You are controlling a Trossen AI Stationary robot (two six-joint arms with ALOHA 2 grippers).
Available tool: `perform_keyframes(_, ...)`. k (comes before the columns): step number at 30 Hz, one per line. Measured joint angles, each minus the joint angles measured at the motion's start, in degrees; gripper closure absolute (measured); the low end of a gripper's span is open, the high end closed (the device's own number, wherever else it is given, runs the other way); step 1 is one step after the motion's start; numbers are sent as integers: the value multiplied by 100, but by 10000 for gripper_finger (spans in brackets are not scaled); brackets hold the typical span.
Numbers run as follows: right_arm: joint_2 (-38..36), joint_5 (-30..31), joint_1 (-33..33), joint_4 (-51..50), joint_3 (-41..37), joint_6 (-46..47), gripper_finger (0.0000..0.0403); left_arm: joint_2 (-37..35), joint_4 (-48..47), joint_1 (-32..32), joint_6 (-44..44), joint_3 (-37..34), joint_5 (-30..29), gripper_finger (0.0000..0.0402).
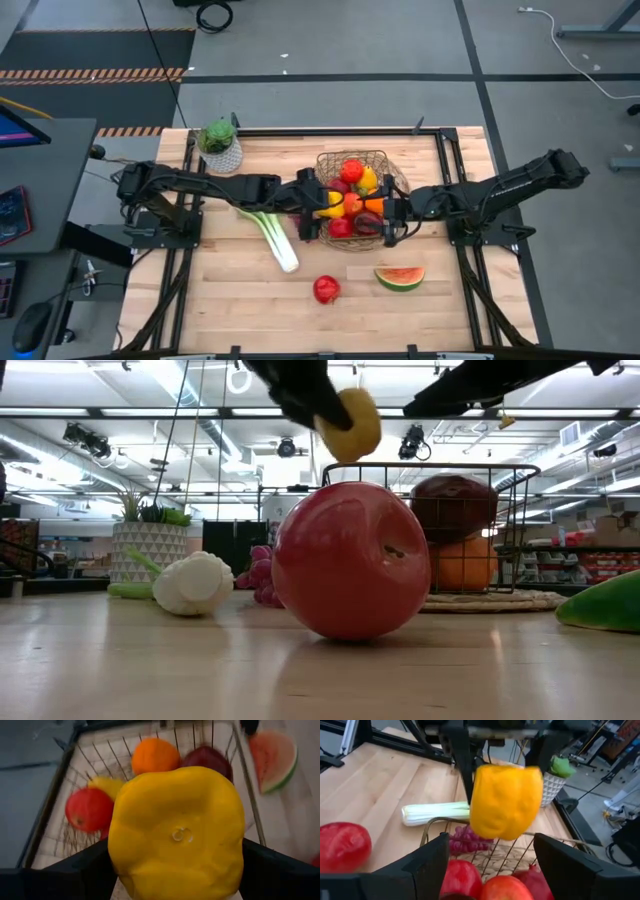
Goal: Build produce basket
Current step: Put the bell pepper into the wire basket
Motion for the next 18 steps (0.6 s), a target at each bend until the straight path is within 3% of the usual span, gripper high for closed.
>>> perform_keyframes(18, 8, 260, 34, 157, 0, -123, 68, -2, 73, -35, -141, -13, 2, 74)
